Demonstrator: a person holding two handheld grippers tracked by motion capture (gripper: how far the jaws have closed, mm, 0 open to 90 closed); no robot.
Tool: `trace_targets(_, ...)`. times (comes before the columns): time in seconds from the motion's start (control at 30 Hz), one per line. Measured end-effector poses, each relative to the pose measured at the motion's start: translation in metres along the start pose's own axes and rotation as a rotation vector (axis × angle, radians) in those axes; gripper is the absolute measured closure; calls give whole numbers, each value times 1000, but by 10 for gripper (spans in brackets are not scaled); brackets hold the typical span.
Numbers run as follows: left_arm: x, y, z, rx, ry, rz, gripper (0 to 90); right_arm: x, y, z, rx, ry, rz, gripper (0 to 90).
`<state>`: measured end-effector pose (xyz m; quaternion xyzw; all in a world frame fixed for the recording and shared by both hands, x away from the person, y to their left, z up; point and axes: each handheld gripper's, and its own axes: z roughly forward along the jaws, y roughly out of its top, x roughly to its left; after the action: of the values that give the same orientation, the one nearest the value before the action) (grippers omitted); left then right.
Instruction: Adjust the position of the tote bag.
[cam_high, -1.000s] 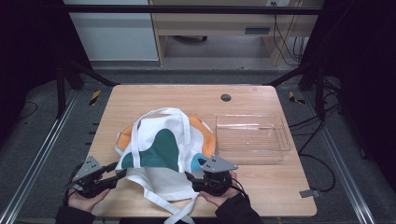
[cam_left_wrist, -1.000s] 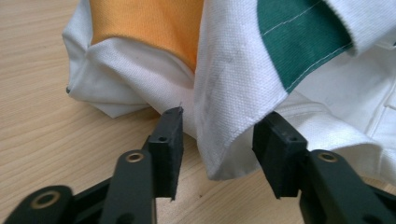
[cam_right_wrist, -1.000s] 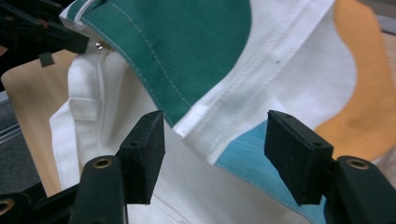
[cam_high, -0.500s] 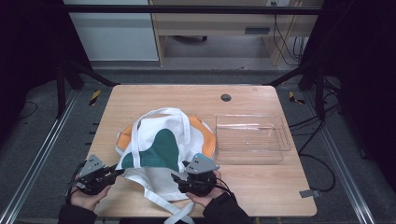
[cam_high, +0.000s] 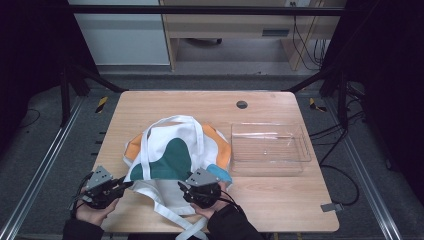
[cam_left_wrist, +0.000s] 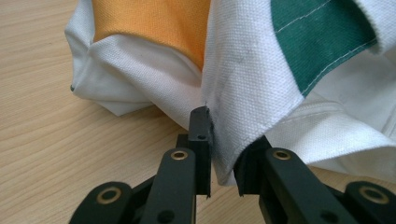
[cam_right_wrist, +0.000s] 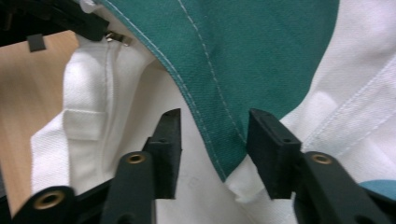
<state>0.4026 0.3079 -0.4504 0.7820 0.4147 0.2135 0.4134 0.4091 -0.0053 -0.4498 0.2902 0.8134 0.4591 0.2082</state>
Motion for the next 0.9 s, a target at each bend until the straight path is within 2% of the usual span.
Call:
trace_targets(0.1,0,0,0,-1,-1,2,795,-3,0,-1,-3,-4,18,675)
trace_targets(0.17,0,0,0,-1,-1,2,795,-4,0,-1,-2,-6,18,705)
trace_targets(0.2,0,0,0,0,-2,2,795,-3,1,-1,4,-8,8,771)
trace_targets(0.33,-1,0,0,-1,-5,3,795,-4,5,-3,5,-6,7,857)
trace_targets(0.6,-2,1,0,0,-5,8,796,-7,13,-10,-12,7,43,877)
trace_targets(0.9,-5,2,0,0,-8,13,798,-8,24,-23,-52,-3,49,879)
